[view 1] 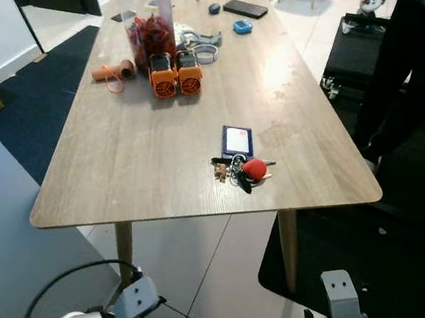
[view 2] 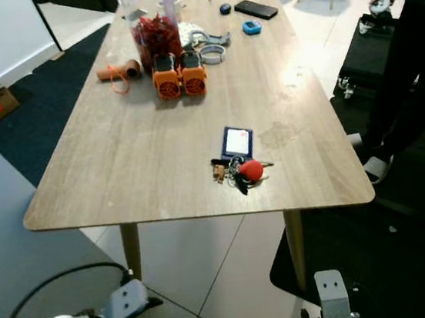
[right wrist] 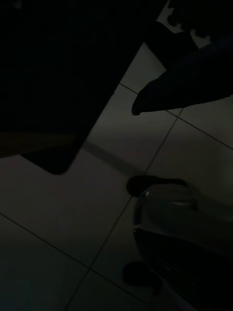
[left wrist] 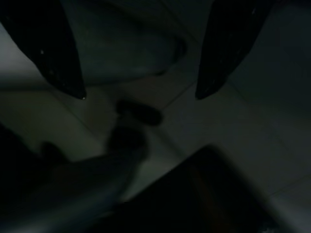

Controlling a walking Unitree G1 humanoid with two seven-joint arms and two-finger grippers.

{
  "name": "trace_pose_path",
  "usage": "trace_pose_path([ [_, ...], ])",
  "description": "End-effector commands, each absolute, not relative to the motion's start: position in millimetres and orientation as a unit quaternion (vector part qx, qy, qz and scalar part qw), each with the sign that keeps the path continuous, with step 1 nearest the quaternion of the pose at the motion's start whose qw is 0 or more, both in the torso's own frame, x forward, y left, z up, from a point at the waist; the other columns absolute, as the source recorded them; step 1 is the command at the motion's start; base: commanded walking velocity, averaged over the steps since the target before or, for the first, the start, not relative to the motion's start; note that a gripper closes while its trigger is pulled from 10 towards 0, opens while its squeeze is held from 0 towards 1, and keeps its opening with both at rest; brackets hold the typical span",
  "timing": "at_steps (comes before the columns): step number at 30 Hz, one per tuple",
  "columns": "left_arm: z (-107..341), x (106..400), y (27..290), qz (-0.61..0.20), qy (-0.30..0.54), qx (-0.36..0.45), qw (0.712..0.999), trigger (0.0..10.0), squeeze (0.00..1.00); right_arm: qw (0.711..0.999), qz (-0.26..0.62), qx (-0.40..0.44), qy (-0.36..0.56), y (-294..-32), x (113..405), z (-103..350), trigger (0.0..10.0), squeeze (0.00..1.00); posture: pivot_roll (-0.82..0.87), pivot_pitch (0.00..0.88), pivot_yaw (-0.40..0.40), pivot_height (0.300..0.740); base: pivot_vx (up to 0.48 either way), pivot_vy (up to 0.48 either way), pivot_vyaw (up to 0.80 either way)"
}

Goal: Hang keys on a hook

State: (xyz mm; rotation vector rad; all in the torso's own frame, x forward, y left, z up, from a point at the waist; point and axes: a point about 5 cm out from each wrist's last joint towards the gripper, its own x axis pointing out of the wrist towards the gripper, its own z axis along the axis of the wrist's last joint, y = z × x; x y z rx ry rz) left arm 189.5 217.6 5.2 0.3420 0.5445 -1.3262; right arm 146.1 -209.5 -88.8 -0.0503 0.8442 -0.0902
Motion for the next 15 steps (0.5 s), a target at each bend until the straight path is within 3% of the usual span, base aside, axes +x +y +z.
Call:
trace_pose_path([
  [1, 24.3, 193.2, 213.8, -0.629, 0.225, 0.143, 0.730, 10.0, 0.00, 0.906, -0.043, -0.027, 0.421, -209.5, 140.6, -91.4, 10.0, 0.00, 0.07, 0.067, -0.015, 0.740, 0.000, 0.000, 0.00],
  [6, 61.6, 195.3, 207.6, -0.673, 0.203, 0.146, 0.696, 10.0, 0.00, 0.906, -0.040, -0.025, 0.420, -207.3, 142.2, -91.3, 10.0, 0.00, 0.07, 0.069, -0.013, 0.740, 0.000, 0.000, 0.00],
  [15, 150.4, 221.3, 170.3, -0.694, 0.083, 0.020, 0.715, 10.0, 0.00, 0.907, -0.039, -0.024, 0.419, -206.6, 145.4, -90.5, 10.0, 0.00, 0.08, 0.064, -0.012, 0.740, 0.000, 0.000, 0.00],
])
